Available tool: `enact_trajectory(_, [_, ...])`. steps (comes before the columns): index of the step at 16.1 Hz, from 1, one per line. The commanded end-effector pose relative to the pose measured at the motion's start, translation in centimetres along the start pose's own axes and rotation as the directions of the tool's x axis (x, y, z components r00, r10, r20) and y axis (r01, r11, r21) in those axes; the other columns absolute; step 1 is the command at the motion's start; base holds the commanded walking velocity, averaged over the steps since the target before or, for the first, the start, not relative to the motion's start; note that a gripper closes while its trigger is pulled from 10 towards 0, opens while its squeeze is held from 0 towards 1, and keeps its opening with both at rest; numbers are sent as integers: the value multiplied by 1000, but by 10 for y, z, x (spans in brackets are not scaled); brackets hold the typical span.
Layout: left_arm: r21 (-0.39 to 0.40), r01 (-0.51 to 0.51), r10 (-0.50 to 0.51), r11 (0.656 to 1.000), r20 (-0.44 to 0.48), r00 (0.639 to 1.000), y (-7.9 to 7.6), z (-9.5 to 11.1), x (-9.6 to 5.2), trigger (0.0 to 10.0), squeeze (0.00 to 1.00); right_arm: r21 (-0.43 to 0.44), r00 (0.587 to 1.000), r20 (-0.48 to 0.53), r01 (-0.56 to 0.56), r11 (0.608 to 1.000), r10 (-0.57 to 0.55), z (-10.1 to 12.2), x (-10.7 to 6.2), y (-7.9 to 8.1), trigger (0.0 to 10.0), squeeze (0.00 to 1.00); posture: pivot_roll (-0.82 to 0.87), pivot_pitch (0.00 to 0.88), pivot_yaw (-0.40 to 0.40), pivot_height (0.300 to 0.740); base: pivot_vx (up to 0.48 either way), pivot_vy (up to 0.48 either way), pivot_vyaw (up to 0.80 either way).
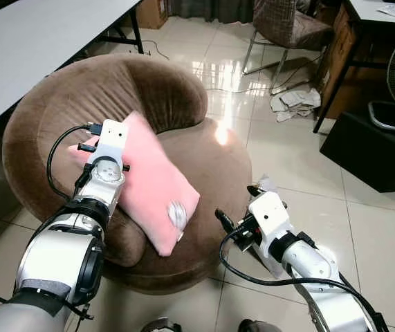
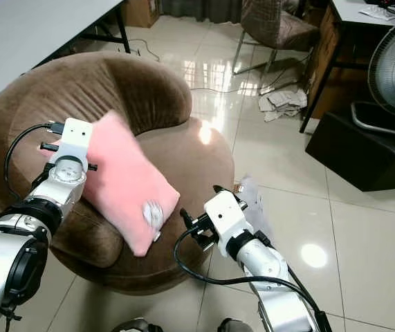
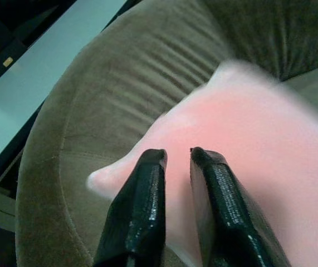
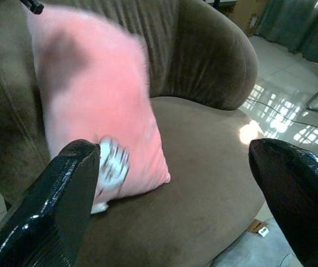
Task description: Move the pillow to the sofa from floor
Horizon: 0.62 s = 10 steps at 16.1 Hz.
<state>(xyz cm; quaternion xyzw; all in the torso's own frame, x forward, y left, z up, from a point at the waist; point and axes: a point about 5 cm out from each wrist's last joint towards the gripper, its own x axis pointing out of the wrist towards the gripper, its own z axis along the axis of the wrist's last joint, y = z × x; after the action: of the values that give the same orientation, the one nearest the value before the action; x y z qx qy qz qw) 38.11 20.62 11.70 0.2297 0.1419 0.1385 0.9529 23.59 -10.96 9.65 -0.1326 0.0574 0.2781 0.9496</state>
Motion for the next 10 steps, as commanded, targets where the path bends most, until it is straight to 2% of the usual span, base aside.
enact_trajectory(1, [-10, 15, -15, 1000, -16, 1000, -1, -4, 0, 10000, 1000, 11, 1000, -4, -11, 1000, 11, -1, 1, 3, 10000, 0, -68, 88, 88, 740, 0, 0, 0])
enact_trajectory(3, [-15, 11, -11, 1000, -3, 1000, -1, 1, 0, 10000, 1000, 17, 1000, 0, -8, 1000, 8, -1, -1, 2, 10000, 0, -68, 86, 88, 740, 0, 0, 0])
enact_trajectory(5, [-34, -4, 6, 999, 67, 998, 3, 13, 2, 10000, 1000, 24, 1000, 2, -2, 1000, 1, -2, -2, -1, 10000, 0, -68, 85, 88, 740, 0, 0, 0])
enact_trajectory(6, [-94, 39, -28, 995, 114, 993, 2, 22, 2, 10000, 1000, 24, 1000, 2, 9, 1000, -9, -4, -2, -2, 10000, 0, -64, 77, 92, 740, 0, 0, 0])
enact_trajectory(7, [-145, 91, -70, 985, 144, 987, 0, 25, 1, 10000, 0, 21, 1000, 1, 21, 1000, -21, -4, -2, -3, 10000, 0, -63, 74, 94, 740, 0, 0, 0])
enact_trajectory(8, [-197, 177, -138, 964, 196, 971, -3, 29, 0, 10000, 0, 16, 999, -2, 43, 999, -43, -6, -3, -5, 10000, 0, -58, 65, 90, 740, 0, 0, 0])
enact_trajectory(10, [-253, 381, -288, 889, 337, 896, -12, 22, -12, 10000, 0, 10, 992, -10, 126, 992, -126, -11, -3, -10, 10000, 0, -43, 55, 72, 740, 0, 0, 0])
